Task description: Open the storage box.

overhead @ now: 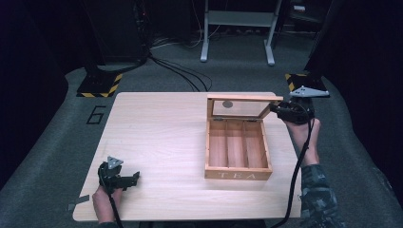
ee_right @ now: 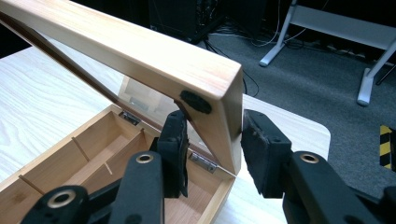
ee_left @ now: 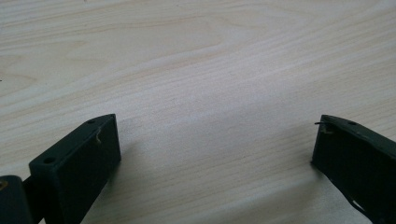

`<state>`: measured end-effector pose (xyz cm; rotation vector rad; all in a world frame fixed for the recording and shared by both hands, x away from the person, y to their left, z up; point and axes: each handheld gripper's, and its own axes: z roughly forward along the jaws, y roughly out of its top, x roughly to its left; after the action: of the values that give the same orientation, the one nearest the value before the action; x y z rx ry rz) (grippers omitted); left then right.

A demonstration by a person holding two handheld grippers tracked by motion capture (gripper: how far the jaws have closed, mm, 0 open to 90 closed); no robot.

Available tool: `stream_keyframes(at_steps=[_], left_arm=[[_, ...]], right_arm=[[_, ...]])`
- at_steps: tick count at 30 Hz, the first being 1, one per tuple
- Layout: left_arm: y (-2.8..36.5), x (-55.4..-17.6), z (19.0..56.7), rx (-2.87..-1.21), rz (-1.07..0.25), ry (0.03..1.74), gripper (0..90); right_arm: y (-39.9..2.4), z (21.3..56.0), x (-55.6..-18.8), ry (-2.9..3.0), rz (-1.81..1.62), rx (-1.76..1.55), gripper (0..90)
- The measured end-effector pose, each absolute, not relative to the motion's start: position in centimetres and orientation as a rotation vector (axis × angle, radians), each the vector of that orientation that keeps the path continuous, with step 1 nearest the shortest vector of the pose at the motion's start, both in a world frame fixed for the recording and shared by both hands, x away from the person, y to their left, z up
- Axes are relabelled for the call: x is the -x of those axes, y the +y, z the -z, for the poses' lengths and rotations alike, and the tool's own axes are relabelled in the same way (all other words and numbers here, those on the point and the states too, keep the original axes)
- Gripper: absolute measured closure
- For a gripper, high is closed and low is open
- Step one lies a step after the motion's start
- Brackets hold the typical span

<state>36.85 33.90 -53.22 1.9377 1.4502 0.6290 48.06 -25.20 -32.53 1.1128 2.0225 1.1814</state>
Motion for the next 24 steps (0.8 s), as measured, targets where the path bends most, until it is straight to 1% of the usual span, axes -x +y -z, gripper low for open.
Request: stream_keyframes(at_steps=[24], left_arm=[[33.91,-36.85,53.22,-1.939,-0.629,1.450,0.7]], right_arm=[[-25.21,32.52,-48.12,2.022,-1.182,-1.114,61.4]])
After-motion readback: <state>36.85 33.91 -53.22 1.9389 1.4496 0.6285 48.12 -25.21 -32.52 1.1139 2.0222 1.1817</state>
